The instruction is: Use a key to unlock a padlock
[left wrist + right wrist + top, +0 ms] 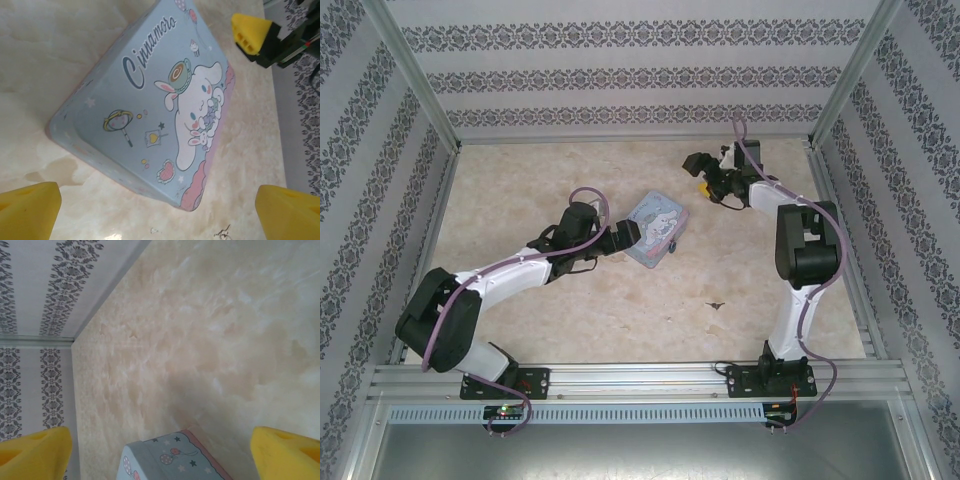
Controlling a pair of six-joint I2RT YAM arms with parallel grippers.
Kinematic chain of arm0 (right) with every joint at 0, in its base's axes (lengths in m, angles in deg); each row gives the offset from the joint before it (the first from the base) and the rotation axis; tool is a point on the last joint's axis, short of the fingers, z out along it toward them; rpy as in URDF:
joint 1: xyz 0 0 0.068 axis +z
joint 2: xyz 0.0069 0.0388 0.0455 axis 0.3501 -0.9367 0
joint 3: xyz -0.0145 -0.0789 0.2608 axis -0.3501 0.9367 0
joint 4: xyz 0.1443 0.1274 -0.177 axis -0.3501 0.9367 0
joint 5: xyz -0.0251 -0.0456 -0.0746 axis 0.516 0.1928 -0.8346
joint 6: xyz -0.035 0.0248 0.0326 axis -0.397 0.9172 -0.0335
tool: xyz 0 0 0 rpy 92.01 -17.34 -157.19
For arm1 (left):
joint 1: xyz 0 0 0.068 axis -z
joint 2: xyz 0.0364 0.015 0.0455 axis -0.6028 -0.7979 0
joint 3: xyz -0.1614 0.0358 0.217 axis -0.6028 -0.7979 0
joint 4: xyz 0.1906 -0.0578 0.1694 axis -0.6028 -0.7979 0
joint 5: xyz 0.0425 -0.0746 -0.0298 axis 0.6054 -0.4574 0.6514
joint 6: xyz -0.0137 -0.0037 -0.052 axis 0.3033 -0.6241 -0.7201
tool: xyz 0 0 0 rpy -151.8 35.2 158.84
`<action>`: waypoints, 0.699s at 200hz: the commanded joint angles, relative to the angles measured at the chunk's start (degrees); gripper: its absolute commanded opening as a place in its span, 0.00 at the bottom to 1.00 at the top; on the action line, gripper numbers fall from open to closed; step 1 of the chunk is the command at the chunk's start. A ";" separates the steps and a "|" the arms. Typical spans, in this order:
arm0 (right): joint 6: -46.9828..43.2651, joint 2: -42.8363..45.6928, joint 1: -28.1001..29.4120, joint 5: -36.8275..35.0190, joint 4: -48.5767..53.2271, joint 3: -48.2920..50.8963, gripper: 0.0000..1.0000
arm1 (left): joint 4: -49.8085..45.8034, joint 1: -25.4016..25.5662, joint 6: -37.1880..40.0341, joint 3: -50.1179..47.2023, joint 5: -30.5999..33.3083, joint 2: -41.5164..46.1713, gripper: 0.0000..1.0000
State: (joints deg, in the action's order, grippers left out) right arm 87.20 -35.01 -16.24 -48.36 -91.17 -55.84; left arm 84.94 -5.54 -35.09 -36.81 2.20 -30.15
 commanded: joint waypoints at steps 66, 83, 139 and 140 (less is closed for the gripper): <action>2.49 -1.72 2.39 3.75 -2.35 -1.36 0.90 | 8.60 1.25 -4.55 2.68 0.59 -7.05 0.99; 2.12 -0.65 3.50 3.68 -3.03 0.79 0.90 | 9.10 1.26 -4.63 3.35 0.39 -8.25 1.00; 1.64 6.92 5.84 2.69 -5.93 10.44 0.90 | 7.91 0.15 -2.39 7.15 0.15 -10.15 0.99; 1.69 7.07 5.89 2.66 -5.94 10.61 0.90 | 7.89 0.09 -2.35 7.15 0.11 -10.18 0.99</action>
State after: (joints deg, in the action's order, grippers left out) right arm 88.90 -33.69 -10.91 -46.11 -94.49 -48.28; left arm 90.69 -4.91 -38.68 -32.37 2.18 -39.50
